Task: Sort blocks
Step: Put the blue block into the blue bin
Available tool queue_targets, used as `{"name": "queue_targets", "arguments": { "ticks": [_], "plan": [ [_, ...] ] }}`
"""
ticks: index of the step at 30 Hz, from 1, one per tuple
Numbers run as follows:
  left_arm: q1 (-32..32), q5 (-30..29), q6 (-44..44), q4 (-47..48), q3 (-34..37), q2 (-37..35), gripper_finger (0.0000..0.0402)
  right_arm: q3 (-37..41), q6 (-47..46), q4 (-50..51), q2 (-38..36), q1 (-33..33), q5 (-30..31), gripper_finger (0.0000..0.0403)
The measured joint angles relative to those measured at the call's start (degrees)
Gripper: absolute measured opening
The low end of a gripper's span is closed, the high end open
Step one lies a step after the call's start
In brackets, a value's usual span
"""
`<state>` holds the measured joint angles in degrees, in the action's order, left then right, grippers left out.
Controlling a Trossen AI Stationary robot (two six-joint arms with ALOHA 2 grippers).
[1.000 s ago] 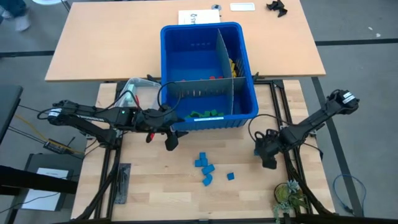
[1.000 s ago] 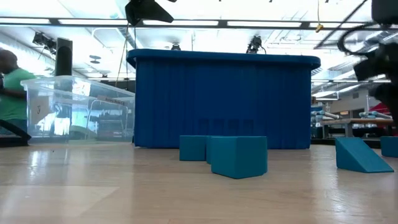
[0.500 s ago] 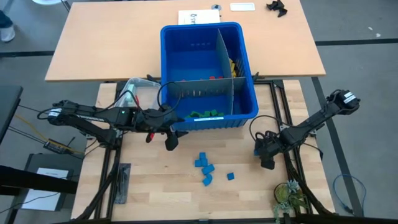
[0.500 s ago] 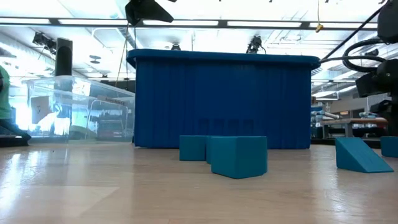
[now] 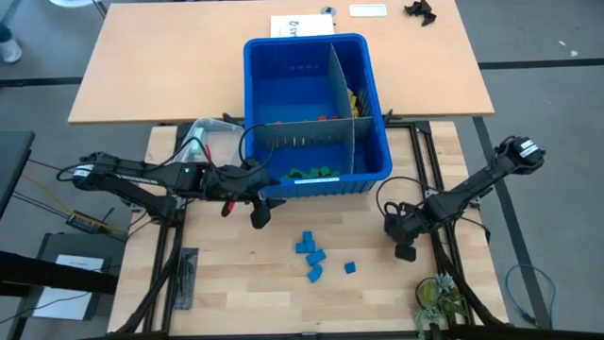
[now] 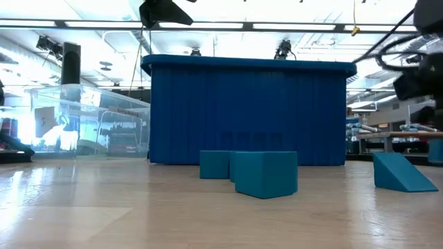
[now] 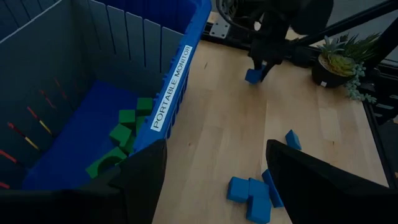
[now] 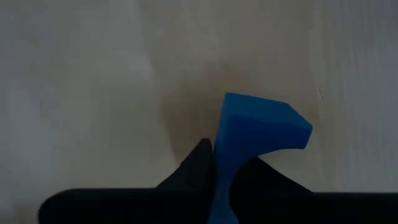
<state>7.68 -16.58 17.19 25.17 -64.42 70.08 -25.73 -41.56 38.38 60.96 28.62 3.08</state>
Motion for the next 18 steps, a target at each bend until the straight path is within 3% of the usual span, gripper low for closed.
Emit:
{"name": "queue_targets", "arguments": {
  "ticks": [8,18],
  "plan": [
    [0.0,0.0,0.0,0.0,0.0,0.0,0.0284,-5.4,3.2,0.0,0.0,0.0,1.5,0.0032],
    [0.0,0.0,0.0,0.0,0.0,0.0,0.0284,-18.3,15.4,0.0,-0.1,0.0,7.6,0.0032]
  ]
}}
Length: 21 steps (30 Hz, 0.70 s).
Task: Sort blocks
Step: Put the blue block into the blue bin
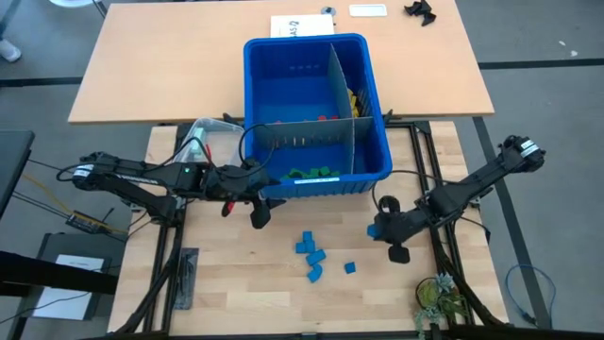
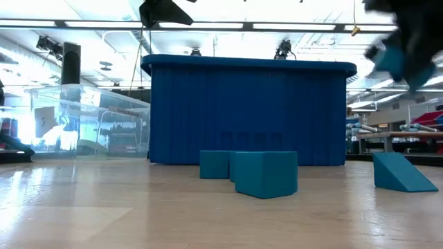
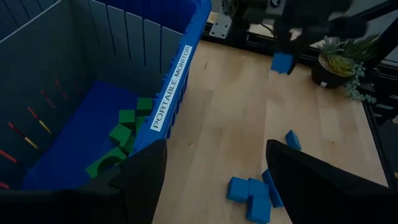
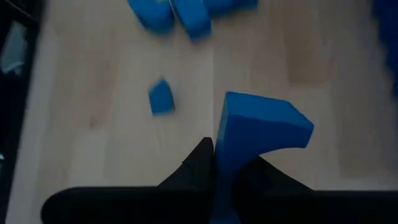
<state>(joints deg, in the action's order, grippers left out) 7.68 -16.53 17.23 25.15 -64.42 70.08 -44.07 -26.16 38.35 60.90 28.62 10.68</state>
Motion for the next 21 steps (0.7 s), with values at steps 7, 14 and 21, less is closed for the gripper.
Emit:
{"name": "queue_targets", "arguments": {
  "ticks": [7,14,21],
  "plan": [
    [0.0,0.0,0.1,-0.4,0.0,0.0,0.0284,-9.6,4.8,-0.1,-0.1,-2.1,6.7,0.0032],
    [0.0,0.0,0.1,-0.8,0.0,0.0,0.0284,-16.0,6.5,0.0,-0.1,-8.9,8.0,0.0031],
    [0.0,0.0,0.0,-0.9,0.0,0.0,0.0285,-19.0,10.9,0.9,-0.1,-19.0,8.0,0.0032]
  ]
}}
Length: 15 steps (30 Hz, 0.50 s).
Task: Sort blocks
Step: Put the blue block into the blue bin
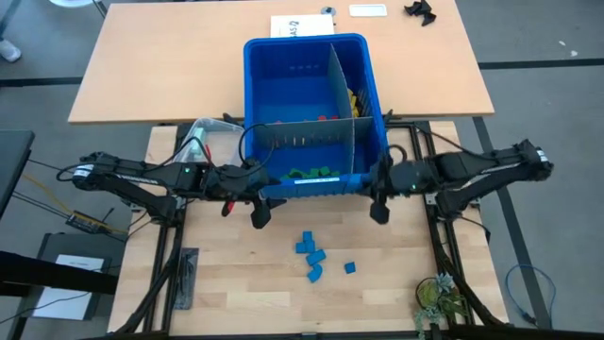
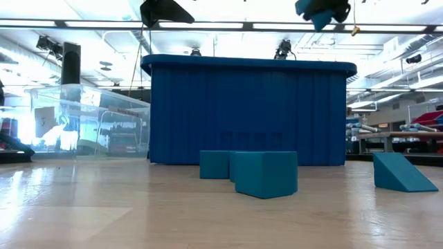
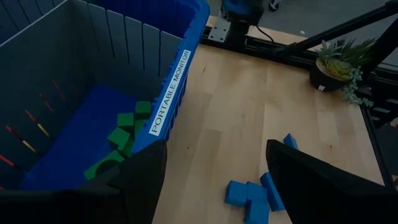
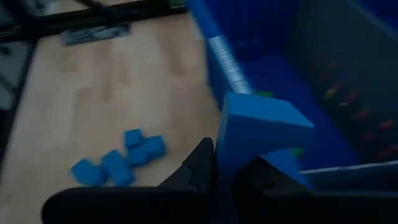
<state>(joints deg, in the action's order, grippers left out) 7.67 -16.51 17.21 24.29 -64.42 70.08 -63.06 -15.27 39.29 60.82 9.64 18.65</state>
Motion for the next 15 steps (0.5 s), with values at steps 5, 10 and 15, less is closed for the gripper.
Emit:
{"name": "queue_targets", "arguments": {
  "ticks": [5,10,15],
  "plan": [
    [0.0,0.0,0.0,0.0,0.0,0.0,0.0285,-0.6,4.1,1.7,-0.1,-7.3,0.0,0.0034],
    [0.0,0.0,0.0,0.0,0.0,0.0,0.0285,-0.6,7.2,2.5,-0.1,-13.8,-0.2,0.0033],
    [0.0,0.0,0.0,0.0,0.0,0.0,0.0285,-0.6,10.1,3.5,-0.1,-19.8,-0.2,0.0034]
  ]
}}
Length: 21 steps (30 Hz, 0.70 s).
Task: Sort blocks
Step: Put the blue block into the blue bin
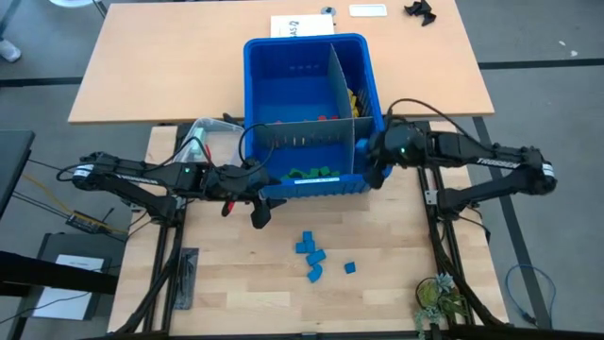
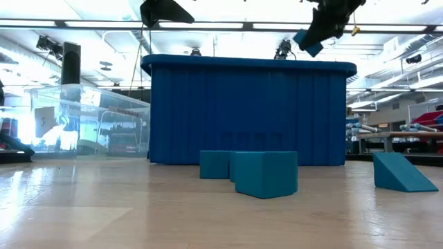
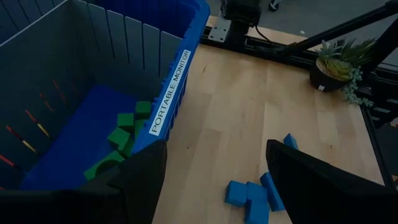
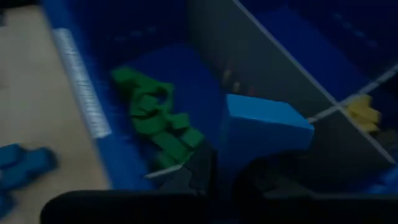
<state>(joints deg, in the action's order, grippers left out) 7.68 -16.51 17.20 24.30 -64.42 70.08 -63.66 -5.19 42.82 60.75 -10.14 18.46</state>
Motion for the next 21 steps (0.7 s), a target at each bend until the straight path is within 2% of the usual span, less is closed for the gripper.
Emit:
{"name": "queue_targets", "arguments": {
  "ticks": [9,21],
  "plan": [
    [0.0,0.0,0.0,0.0,0.0,0.0,0.0285,0.0,4.6,1.7,0.1,-7.7,0.0,0.0034],
    [0.0,-0.9,0.0,0.0,0.0,0.0,0.0285,1.5,5.4,2.8,0.1,-8.9,-0.2,0.0033]
  ]
}}
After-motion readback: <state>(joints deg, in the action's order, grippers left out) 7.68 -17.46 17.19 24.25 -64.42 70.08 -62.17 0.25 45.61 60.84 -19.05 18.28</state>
